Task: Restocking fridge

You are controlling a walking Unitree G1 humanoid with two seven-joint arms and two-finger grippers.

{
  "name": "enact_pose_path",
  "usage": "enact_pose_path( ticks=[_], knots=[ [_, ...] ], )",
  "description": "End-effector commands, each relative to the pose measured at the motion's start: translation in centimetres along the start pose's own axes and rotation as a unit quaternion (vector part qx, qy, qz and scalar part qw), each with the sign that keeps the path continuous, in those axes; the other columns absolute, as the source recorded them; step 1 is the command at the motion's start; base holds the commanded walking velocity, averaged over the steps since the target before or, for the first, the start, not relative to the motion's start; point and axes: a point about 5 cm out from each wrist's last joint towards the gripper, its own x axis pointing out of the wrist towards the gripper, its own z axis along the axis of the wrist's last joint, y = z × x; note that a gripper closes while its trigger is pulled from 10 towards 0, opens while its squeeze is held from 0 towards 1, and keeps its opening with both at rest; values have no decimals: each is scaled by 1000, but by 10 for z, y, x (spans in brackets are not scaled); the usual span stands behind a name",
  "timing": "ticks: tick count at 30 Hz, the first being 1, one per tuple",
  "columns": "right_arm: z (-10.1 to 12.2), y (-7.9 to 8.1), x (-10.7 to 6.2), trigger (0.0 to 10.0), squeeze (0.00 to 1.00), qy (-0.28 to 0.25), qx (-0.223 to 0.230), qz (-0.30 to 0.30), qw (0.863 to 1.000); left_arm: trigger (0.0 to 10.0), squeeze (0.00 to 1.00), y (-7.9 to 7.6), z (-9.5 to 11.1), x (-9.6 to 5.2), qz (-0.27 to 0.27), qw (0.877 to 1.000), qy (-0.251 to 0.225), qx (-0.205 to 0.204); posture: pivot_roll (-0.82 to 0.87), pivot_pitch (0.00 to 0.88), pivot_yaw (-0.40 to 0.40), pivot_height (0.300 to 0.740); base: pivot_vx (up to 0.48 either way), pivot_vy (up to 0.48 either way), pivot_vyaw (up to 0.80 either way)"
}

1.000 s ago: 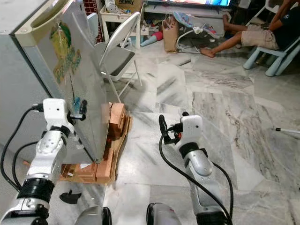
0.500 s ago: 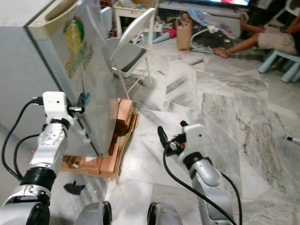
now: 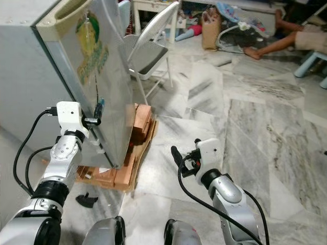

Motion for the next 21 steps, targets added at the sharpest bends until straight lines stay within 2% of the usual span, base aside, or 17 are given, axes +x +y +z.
enact_pose_path(
  ticks=[1,4,6,8,11,12,13,15,16,18,20,21],
  knots=[
    [-4,-1,-2,10000,0,13,-1,2,1000,10000,0,-3,7,8,-9,1000,-3,2,-143,111,-24,740,0,0,0],
    [-6,0,-4,10000,0,26,0,10,1000,10000,0,-8,8,11,-13,1000,-1,0,-143,111,-24,740,0,0,0],
    [-18,4,-11,10000,0,68,-9,40,997,10000,0,-18,12,15,-33,999,-3,-1,-145,112,-24,740,0,0,0],
    [-28,4,-20,10000,0,97,2,54,994,10000,0,-40,23,22,-87,996,-14,4,-143,112,-20,740,0,0,0],
    [-35,1,-30,10000,0,122,9,69,990,10000,0,-79,45,25,-191,980,-50,3,-147,111,-15,740,0,0,0],
    [-37,0,-32,10000,0,128,10,73,989,10000,0,-100,55,23,-237,969,-66,-9,-146,107,-9,740,0,0,0],
    [-38,-1,-33,10000,0,133,11,77,988,10000,0,-131,70,16,-300,950,-86,-26,-144,106,-7,740,0,0,0],
    [-39,-1,-32,10000,0,132,14,76,988,10000,0,-163,83,2,-366,923,-107,-41,-142,105,-4,740,0,0,0],
    [-39,-1,-32,10000,0,132,14,76,988,10000,0,-163,83,2,-366,923,-107,-41,-142,105,-4,740,0,0,0],
    [-40,-1,-32,10000,0,133,15,79,988,10000,0,-198,97,-21,-441,886,-128,-63,-142,104,-2,740,0,0,0],
    [-41,0,-32,10000,0,136,15,81,987,10000,0,-222,113,-42,-497,851,-144,-91,-139,103,2,740,0,0,0],
    [-42,0,-32,10000,0,136,17,82,987,10000,0,-236,126,-58,-530,826,-156,-111,-138,103,2,740,0,0,0]
  ],
)
